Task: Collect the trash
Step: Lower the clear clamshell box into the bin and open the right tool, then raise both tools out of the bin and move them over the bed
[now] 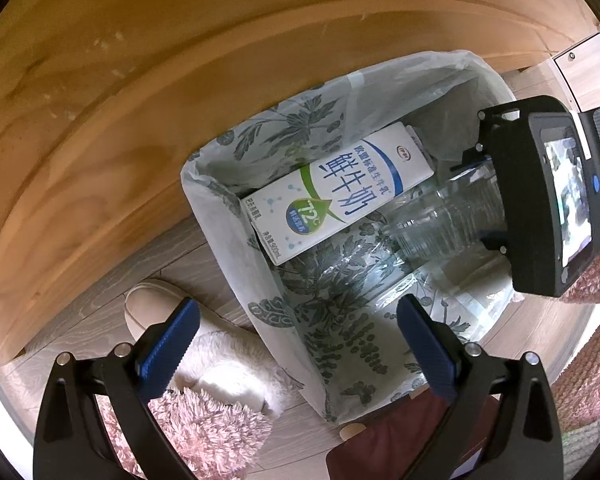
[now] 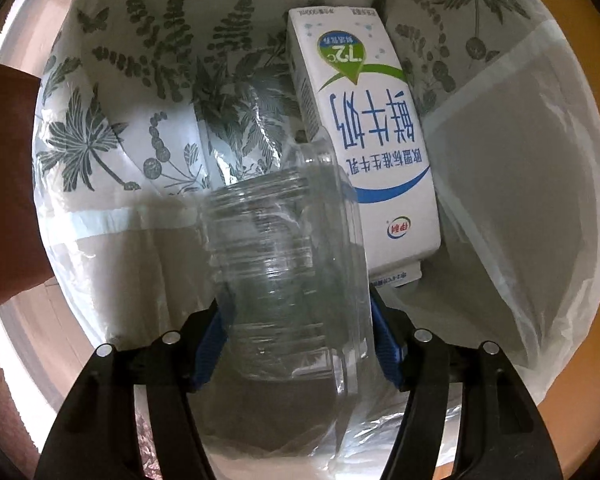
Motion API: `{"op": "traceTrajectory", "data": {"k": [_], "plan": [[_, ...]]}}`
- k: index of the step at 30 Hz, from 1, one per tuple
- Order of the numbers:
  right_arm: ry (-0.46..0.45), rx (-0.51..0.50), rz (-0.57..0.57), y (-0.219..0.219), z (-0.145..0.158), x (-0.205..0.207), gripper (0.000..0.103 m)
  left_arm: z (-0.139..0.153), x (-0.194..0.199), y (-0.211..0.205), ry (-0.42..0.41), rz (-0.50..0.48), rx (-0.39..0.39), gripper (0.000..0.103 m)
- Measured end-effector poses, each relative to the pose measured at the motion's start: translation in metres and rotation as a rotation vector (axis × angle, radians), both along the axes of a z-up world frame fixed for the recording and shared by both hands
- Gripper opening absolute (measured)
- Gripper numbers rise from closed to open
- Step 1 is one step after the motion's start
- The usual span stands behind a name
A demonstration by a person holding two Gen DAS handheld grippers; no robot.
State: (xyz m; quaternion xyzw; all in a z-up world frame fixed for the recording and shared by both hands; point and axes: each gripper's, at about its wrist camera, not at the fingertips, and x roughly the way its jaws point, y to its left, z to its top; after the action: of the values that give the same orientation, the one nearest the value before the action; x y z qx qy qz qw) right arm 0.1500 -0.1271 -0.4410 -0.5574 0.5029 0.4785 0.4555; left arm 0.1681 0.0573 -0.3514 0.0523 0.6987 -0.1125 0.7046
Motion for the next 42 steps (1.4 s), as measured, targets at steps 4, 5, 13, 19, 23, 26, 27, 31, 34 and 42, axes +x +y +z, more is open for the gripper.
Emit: {"op": "traceTrajectory", "data": {"k": [4, 5, 13, 19, 23, 26, 27, 31, 34, 42], "plan": [[0.017, -0.026, 0.002, -0.002, 0.002, 0.0, 0.062, 0.001, 0.0, 0.0, -0.002, -0.002, -0.003, 0.095], [0.012, -0.026, -0.001, -0.002, 0.003, 0.001, 0.062, 0.001, 0.0, 0.0, -0.003, -0.003, -0.003, 0.095], [0.021, -0.058, -0.031, -0.001, -0.001, 0.001, 0.068, 0.001, 0.0, 0.0, -0.002, -0.003, -0.002, 0.095], [0.028, -0.061, -0.046, -0.006, 0.005, -0.002, 0.068, 0.001, 0.0, -0.001, -0.003, -0.01, -0.002, 0.095], [0.027, -0.061, -0.049, -0.007, 0.012, -0.002, 0.07, 0.002, 0.0, -0.001, -0.003, -0.012, -0.001, 0.095], [0.029, -0.052, -0.059, -0.004, 0.018, -0.003, 0.075, 0.003, 0.0, -0.002, -0.006, -0.013, -0.001, 0.095], [0.032, -0.043, -0.067, -0.004, 0.022, -0.003, 0.076, 0.004, 0.0, -0.002, -0.009, -0.014, -0.003, 0.095], [0.043, -0.024, -0.103, -0.004, 0.038, -0.005, 0.08, 0.008, 0.0, -0.005, -0.017, -0.022, -0.009, 0.095], [0.032, -0.01, -0.129, -0.005, 0.048, -0.01, 0.083, 0.012, -0.002, -0.005, -0.022, -0.02, -0.017, 0.095], [-0.053, 0.092, -0.261, -0.005, 0.089, -0.012, 0.084, 0.033, -0.006, -0.001, -0.06, 0.013, -0.072, 0.095]]}}
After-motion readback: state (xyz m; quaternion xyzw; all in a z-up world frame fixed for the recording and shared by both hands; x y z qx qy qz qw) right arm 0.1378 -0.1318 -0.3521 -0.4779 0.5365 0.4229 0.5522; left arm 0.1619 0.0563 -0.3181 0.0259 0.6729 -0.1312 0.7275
